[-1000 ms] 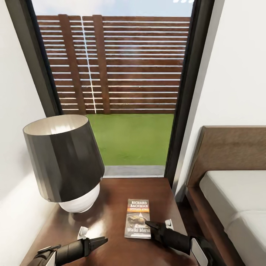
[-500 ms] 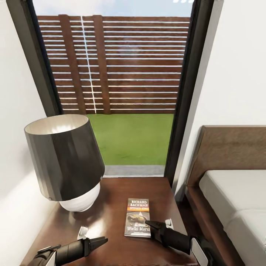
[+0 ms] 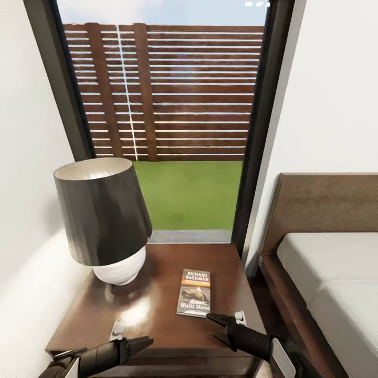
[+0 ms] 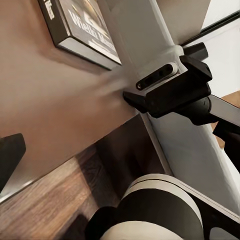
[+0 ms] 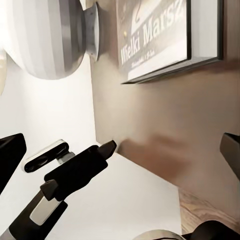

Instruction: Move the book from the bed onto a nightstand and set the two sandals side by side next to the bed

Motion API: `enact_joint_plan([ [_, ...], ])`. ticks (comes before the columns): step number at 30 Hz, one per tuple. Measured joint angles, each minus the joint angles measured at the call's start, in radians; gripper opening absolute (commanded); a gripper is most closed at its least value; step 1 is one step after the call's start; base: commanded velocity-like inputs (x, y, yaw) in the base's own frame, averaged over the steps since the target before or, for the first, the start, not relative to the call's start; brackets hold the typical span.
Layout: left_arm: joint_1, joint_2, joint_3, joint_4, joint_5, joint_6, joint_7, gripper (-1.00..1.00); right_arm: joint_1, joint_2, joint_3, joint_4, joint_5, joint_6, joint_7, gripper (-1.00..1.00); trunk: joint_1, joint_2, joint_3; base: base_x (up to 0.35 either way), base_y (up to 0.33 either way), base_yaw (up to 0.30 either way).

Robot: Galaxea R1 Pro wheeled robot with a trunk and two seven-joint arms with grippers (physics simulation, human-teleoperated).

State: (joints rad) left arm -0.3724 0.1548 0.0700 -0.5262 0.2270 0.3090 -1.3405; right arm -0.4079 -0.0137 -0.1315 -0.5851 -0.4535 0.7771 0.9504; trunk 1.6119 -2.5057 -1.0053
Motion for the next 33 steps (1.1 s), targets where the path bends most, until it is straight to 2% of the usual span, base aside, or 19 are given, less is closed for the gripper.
enact_joint_plan([
  [2,0.0,0.0,0.0,0.0,0.0,0.001,0.0,1.0,0.0,0.0,0.0,0.0,-0.001,0.0,0.0,1.0,0.0,0.0,0.0,-0.004,0.0,0.0],
  [5,0.0,0.0,-0.001,-0.001,0.0,0.001,0.0,1.0,0.0,0.0,0.002,0.001,0.01,-0.003,-0.002,1.0,-0.001,0.001,0.011,-0.001,0.0,0.0],
  [28,0.0,-0.001,-0.003,-0.002,0.0,0.001,0.001,1.0,0.0,0.001,0.003,0.0,0.01,-0.003,-0.001,1.0,-0.012,0.006,0.1,0.0,0.0,0.0],
  [33,0.0,-0.001,-0.006,-0.002,0.0,0.001,0.001,1.0,0.0,0.001,0.003,0.0,0.01,-0.003,-0.001,1.0,-0.031,0.041,0.116,0.0,0.0,0.0],
])
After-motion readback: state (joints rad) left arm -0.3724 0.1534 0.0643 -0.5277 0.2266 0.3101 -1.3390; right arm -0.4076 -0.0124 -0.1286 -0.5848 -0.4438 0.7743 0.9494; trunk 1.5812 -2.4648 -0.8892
